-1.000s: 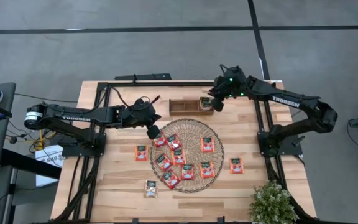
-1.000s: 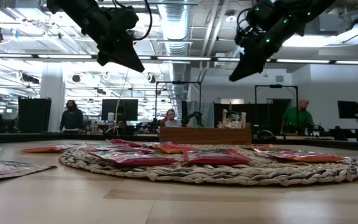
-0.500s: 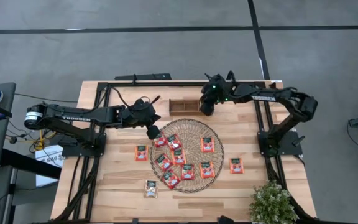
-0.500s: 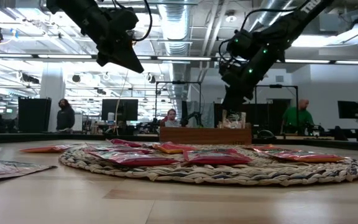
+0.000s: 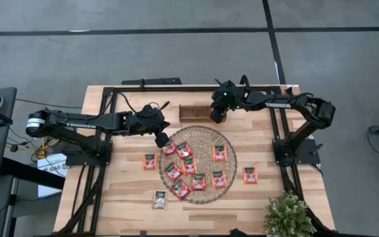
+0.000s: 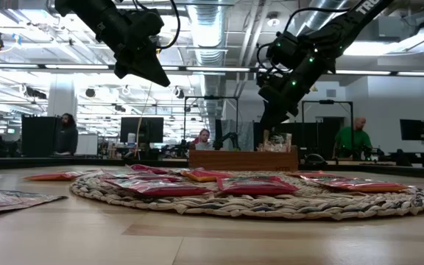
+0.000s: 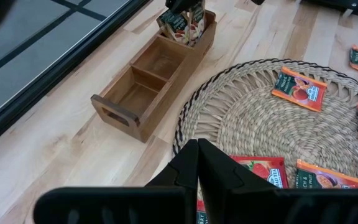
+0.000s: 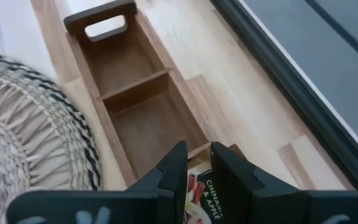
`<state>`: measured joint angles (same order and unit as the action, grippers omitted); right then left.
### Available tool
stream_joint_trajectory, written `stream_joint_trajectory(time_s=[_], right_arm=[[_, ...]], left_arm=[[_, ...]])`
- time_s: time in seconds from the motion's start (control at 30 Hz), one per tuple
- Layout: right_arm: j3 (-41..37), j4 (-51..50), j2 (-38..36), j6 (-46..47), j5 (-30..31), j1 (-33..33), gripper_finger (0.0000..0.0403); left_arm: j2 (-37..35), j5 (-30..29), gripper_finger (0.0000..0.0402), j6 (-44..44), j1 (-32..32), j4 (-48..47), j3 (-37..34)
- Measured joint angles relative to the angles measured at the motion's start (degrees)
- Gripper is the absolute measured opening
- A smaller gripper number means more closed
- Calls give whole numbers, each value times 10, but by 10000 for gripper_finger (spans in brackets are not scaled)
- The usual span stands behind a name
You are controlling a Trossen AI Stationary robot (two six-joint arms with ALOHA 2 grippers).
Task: Pick & Place Tea
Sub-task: Put the top brown tea bag into the right slot of the wooden organizer, then put the brown tea bag into the right slot of the wooden organizer
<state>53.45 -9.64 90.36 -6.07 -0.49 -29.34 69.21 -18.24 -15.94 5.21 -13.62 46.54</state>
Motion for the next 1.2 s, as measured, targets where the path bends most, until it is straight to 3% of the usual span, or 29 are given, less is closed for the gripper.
stream_joint_trajectory(time_s=[0.73, 0.87, 1.03, 1.2], right_arm=[[-16, 48, -6, 26, 25, 22, 62], [6, 33, -52, 12, 24, 13, 62], [30, -67, -155, -50, 14, 10, 62], [32, -185, -264, -59, -101, -3, 62]], left_arm=[[0, 0, 0, 0, 0, 0, 0], [0, 0, 0, 0, 0, -6, 0], [0, 15, 0, 0, 0, -29, 0], [0, 40, 0, -4, 0, -55, 0]])
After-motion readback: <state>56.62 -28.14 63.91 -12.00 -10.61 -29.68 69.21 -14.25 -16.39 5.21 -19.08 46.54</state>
